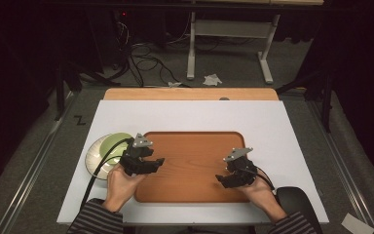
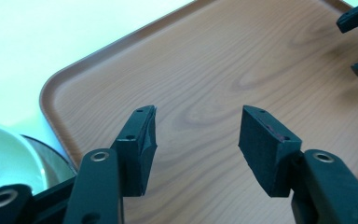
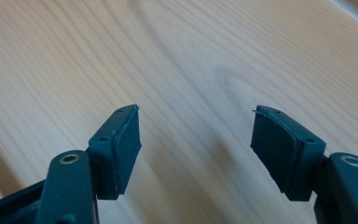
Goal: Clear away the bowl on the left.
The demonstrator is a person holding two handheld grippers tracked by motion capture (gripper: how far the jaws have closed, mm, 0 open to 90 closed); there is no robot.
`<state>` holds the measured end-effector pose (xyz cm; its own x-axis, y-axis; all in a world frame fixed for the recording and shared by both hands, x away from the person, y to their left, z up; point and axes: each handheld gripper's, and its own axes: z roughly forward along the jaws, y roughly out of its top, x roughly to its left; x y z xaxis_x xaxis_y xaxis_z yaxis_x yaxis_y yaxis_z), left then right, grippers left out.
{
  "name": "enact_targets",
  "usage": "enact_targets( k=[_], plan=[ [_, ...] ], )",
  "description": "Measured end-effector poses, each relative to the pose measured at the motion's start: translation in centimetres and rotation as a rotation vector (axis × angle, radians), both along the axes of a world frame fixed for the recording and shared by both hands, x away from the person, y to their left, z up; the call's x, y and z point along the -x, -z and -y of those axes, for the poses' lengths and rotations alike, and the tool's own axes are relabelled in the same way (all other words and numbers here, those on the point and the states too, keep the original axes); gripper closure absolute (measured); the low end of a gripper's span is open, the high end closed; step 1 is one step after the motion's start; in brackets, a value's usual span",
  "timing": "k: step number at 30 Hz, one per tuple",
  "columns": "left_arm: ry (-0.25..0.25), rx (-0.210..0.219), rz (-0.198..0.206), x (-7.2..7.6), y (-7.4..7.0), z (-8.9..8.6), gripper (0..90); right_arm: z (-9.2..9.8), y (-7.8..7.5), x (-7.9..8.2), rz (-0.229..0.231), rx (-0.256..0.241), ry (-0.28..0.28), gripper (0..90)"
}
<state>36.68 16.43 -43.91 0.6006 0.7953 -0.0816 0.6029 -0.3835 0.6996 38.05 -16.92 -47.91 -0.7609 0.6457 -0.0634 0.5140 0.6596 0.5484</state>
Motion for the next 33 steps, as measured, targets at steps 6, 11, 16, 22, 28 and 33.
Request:
enact_targets(
  k=[6, 11, 16, 22, 28, 33],
  plan=[
    [-0.013, 0.000, -0.007, -0.1, 0.0, -0.3, 47.2, 0.0, 0.0, 0.0, 0.000, -0.001, 0.000, 34.4],
    [-0.030, 0.005, -0.016, -0.1, 0.0, -0.7, 45.6, 0.0, 0.0, 0.0, -0.001, 0.000, 0.000, 34.4],
    [-0.046, 0.011, -0.018, -0.2, -0.1, -1.2, 44.4, 0.0, 0.0, 0.0, -0.004, 0.000, -0.002, 34.3],
    [-0.063, 0.017, -0.024, -0.2, 0.0, -1.7, 43.9, 0.0, 0.0, 0.0, -0.005, -0.003, -0.003, 34.3],
    [-0.073, 0.018, -0.026, -0.3, -0.1, -2.0, 43.4, 0.0, 0.0, 0.0, -0.005, 0.000, -0.005, 34.3],
    [-0.081, 0.016, -0.029, -0.3, -0.1, -2.2, 43.3, 0.0, 0.0, 0.0, -0.006, 0.003, -0.009, 34.3]
  ],
)
